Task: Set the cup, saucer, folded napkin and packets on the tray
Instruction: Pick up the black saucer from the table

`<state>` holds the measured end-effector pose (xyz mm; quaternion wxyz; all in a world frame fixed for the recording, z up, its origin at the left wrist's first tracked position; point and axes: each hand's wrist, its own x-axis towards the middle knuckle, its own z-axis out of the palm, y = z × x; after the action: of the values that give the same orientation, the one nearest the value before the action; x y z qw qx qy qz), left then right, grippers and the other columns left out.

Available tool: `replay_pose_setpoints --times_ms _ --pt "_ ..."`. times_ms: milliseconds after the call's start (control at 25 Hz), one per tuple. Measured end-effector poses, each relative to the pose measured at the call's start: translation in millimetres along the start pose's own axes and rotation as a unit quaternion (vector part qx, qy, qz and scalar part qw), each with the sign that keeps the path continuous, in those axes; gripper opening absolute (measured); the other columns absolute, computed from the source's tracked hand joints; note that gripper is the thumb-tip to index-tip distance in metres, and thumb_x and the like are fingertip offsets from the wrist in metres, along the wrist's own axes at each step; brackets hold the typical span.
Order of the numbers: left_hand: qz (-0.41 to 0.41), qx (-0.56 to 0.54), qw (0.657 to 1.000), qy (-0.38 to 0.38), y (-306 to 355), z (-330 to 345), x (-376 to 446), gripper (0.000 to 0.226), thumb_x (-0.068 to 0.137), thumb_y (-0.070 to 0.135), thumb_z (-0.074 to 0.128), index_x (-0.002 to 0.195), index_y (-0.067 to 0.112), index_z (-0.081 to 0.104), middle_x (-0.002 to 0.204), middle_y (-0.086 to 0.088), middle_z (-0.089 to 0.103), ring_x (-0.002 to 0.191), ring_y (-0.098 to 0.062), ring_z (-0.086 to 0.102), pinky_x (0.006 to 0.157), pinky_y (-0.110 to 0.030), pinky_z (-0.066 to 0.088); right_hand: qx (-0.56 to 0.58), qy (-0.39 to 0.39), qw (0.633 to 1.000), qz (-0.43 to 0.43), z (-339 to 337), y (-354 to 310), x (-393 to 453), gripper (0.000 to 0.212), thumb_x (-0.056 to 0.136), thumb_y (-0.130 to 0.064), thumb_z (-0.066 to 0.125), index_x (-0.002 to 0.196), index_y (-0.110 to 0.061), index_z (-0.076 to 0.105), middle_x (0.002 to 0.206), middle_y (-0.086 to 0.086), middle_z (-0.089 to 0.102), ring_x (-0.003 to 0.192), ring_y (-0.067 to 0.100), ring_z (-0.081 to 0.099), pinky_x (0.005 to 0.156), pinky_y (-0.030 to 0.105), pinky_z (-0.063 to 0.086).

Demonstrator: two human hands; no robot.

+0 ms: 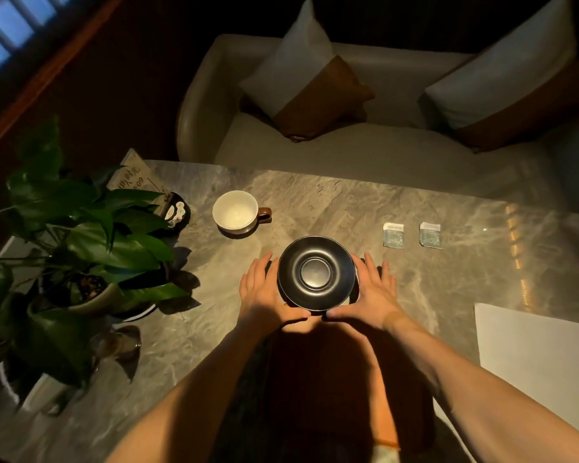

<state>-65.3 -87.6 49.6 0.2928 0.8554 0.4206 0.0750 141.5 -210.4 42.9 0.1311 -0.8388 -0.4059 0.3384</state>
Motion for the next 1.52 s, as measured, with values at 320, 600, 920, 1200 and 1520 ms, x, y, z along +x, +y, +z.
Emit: replay_pose_setpoints --times_ms 320,600,920,1200,1520 --pt "0.003 0.026 0.997 -0.077 -20.1 1.1 -54.7 0.132 0.044 0.084 0.065 0.153 0.025 0.019 0.162 -0.005 0.013 0.15 -0.028 0.007 0.119 -0.055 0.011 0.023 0.0 0.999 0.042 44.8 0.1 -71.7 0.14 0.045 -0.076 0.08 0.151 -0.045 -0.006 0.165 0.002 -0.013 0.146 0.037 -0.024 0.117 0.057 -0.008" --pt "0.025 0.033 0.996 -0.075 -29.4 14.2 -98.2 0.13 0.044 0.084 0.067 0.152 0.019 0.033 0.16 -0.01 0.023 0.146 -0.035 0.021 0.115 -0.059 0.022 0.029 0.011 0.997 0.075 84.5 10.1 -117.0 0.142 0.042 -0.087 0.07 0.151 -0.043 -0.009 0.165 0.004 -0.012 0.146 0.038 -0.024 0.117 0.059 -0.009" --pt "0.049 0.08 0.995 -0.046 -31.7 33.7 -121.4 0.123 0.044 0.094 0.062 0.133 0.01 0.059 0.141 -0.021 0.052 0.121 -0.042 0.055 0.09 -0.06 0.05 0.04 0.018 0.995 0.091 112.7 22.5 -138.6 0.141 0.037 -0.095 0.059 0.148 -0.047 -0.012 0.164 0.002 -0.016 0.145 0.034 -0.028 0.115 0.058 -0.018" --pt "0.024 0.099 0.993 -0.064 -37.1 36.1 -127.8 0.125 0.049 0.099 0.052 0.143 0.016 0.047 0.151 -0.017 0.041 0.133 -0.038 0.045 0.101 -0.064 0.04 0.024 0.019 0.995 0.092 122.1 21.6 -142.1 0.137 0.048 -0.085 0.069 0.149 -0.044 -0.012 0.163 0.001 -0.021 0.145 0.036 -0.029 0.114 0.059 -0.017" --pt "0.007 0.107 0.99 -0.089 -47.6 41.9 -123.2 0.135 0.04 0.103 0.045 0.148 0.021 0.036 0.157 -0.011 0.033 0.138 -0.03 0.038 0.108 -0.064 0.032 0.0 0.015 0.994 0.104 128.0 22.8 -139.4 0.138 0.047 -0.086 0.069 0.148 -0.045 -0.015 0.163 0.001 -0.023 0.145 0.037 -0.027 0.113 0.065 -0.012"
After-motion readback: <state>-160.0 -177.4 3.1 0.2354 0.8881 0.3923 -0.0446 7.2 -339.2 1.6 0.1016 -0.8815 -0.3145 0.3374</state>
